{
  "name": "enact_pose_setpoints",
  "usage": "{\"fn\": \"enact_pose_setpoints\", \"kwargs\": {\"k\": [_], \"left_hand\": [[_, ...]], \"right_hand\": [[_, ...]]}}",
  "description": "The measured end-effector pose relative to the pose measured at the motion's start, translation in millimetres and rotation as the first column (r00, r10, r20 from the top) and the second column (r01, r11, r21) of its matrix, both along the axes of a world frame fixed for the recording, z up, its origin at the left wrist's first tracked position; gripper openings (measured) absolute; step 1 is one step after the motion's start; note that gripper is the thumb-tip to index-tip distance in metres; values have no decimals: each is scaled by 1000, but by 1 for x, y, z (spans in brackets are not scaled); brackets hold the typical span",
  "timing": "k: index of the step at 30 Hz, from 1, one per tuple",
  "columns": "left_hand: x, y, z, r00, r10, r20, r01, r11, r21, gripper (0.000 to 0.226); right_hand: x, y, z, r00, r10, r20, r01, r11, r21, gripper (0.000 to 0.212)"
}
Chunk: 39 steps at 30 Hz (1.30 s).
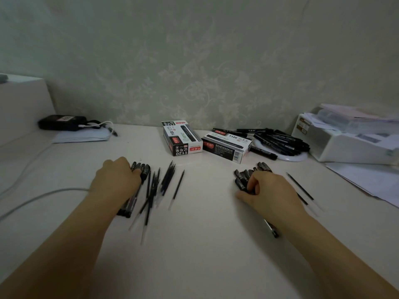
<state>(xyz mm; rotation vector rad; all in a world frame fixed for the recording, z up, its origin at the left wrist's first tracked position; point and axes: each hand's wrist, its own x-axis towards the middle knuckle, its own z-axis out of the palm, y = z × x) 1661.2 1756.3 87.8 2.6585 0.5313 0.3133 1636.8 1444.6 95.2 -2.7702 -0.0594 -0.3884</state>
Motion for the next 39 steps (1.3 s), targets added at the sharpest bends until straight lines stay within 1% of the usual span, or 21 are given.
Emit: {"fn": "enact_pose_setpoints", "kwargs": {"k": [6,8,10,12,14,15,16,17,18,19,20,21,22,23,25,26,28,29,33,36,39], "left_hand": [[-6,-8,5,1000,12,0,-12,1000,25,43],[-9,-15,8,998,2,65,-5,998,57,41],[-13,-27,12,976,-76,205,65,996,59,35],[-20,-46,16,925,-190,329,205,979,-11,23],[-26,-67,17,900,-269,344,351,914,-205,12],[-30,-78,16,894,-309,324,415,844,-340,10],[-33,-87,14,884,-356,302,463,752,-470,11],[-37,-96,13,866,-410,286,498,666,-556,14],[-40,-102,12,841,-463,279,529,597,-603,20],[-44,-107,12,816,-504,282,551,533,-642,31],[-47,-111,11,796,-531,290,561,468,-682,40],[-49,-114,11,778,-553,298,566,411,-715,44],[-50,-115,11,758,-578,303,573,368,-732,42],[-51,-115,12,739,-600,305,584,347,-734,36],[-50,-112,13,726,-614,311,616,379,-691,22],[-49,-108,13,724,-619,305,641,438,-631,17],[-45,-102,13,704,-656,273,698,566,-439,12],[-45,-100,12,692,-676,253,715,594,-369,11],[-46,-102,8,663,-711,235,745,593,-307,12],[-45,-101,8,624,-739,253,781,603,-166,17],[-44,-95,11,636,-739,222,760,650,-15,19]], "right_hand": [[0,1,1,999,-24,-41,23,999,-35,29],[0,2,0,998,-29,-51,27,999,-39,30],[0,3,0,998,-27,-62,24,999,-47,27],[0,5,1,997,-25,-74,19,996,-86,26],[-1,7,2,998,-12,-68,6,995,-96,25],[-1,8,3,998,5,-58,-8,998,-54,25],[-2,10,4,998,33,-46,-31,999,29,25],[-3,13,6,997,68,-39,-61,986,156,25],[-3,16,8,992,113,-48,-92,944,315,26],[-4,21,9,981,180,-78,-121,867,483,27],[-6,26,11,957,268,-113,-140,764,629,27],[-8,30,11,926,353,-135,-146,663,734,27],[-9,33,11,896,420,-142,-149,587,796,25],[-11,35,11,874,465,-139,-156,540,827,23],[-12,36,11,858,498,-124,-167,501,849,21],[-11,36,10,863,491,-116,-166,494,854,23],[-8,33,10,887,452,-89,-158,479,863,25],[-7,32,11,895,441,-67,-166,468,868,24],[-4,31,6,889,457,-17,-229,478,848,15],[-5,35,2,879,476,-19,-239,476,846,17],[-5,38,1,872,489,-2,-250,449,858,18]]}}
